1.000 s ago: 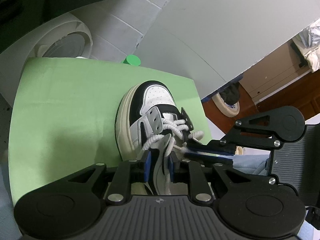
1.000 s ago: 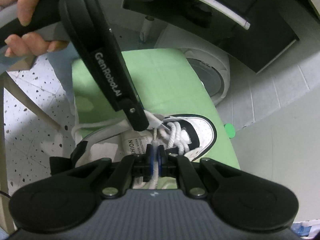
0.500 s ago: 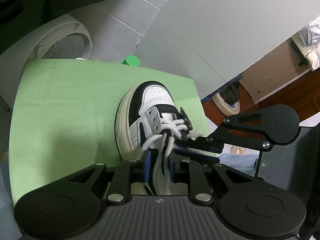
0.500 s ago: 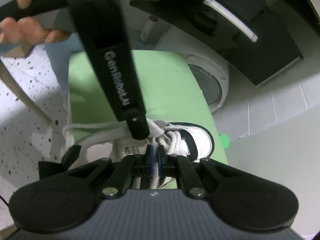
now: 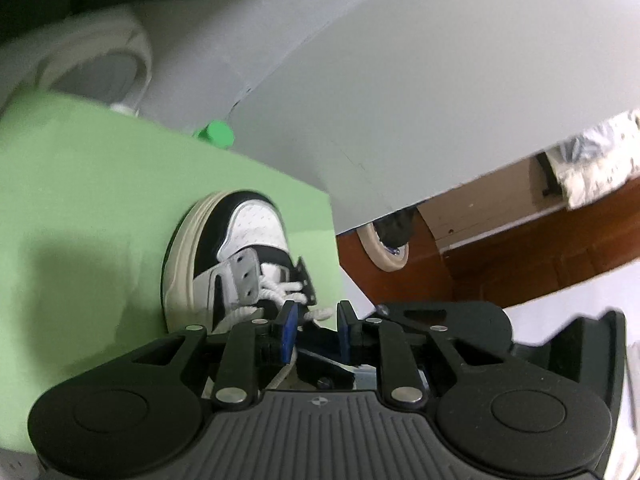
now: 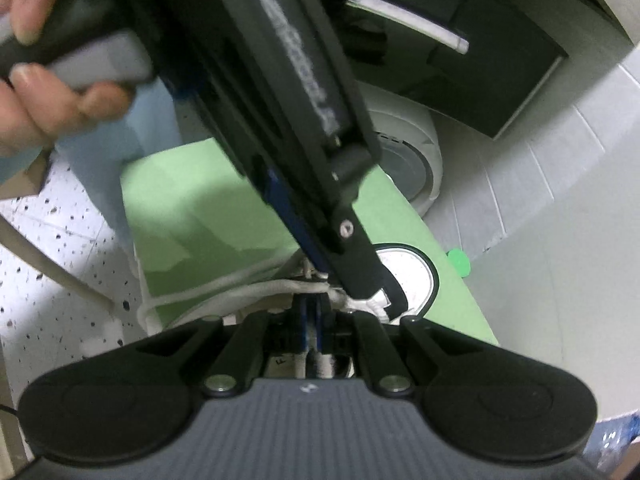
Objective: Lace up shoes with both hands
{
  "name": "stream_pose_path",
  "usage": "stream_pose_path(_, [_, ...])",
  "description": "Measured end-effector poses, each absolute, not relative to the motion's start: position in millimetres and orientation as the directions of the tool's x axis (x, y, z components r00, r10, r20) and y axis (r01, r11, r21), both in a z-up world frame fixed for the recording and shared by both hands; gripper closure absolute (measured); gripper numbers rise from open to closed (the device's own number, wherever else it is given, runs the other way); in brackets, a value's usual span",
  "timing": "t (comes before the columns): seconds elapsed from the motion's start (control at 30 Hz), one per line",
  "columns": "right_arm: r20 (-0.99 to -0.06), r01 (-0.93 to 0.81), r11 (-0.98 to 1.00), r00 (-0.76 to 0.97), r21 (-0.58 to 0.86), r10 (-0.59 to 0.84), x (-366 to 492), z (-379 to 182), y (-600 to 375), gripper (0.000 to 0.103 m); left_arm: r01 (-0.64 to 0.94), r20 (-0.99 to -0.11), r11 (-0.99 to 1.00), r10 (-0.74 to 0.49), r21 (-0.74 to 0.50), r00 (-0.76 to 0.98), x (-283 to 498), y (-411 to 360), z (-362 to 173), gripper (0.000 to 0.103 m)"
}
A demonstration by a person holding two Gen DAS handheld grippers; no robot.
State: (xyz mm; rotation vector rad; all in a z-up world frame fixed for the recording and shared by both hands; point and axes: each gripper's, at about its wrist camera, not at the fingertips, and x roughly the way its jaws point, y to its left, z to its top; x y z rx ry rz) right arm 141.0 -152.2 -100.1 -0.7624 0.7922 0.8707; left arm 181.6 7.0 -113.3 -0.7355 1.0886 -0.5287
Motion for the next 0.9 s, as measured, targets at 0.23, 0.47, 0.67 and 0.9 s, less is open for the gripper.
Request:
stream_pose_path(0.23, [-0.830,-0.844,0.496,0.416,-0.201,0.372,143,-98,-157,0.098,-0.161,-0.585,0.571,-0.716,-0.805,0.381,188,27,-137,0.092])
stream_pose_path(0.47, [-0.823,-0.830,0.527,0.423,-0.183,0.379,139,-100,-161,0.098,-0.210,-0.586,0.550,-0.718,-0.809,0.376,187,31,-140,0.092])
stream_pose_path(0.67, [-0.813,-0.811,0.564,0.429,-0.155,0.393,140,-101,-162,0.098,-0.177,-0.602,0.581,-0.716,-0.795,0.352,184,28,-139,0.092])
stream_pose_path(0.9, [-0.801,-0.805,0.559,0.462,-0.198,0.382,137,-104,-159,0.098,-0.187,-0.610,0.587,-0.701,-0.788,0.370,186,26,-143,0.095])
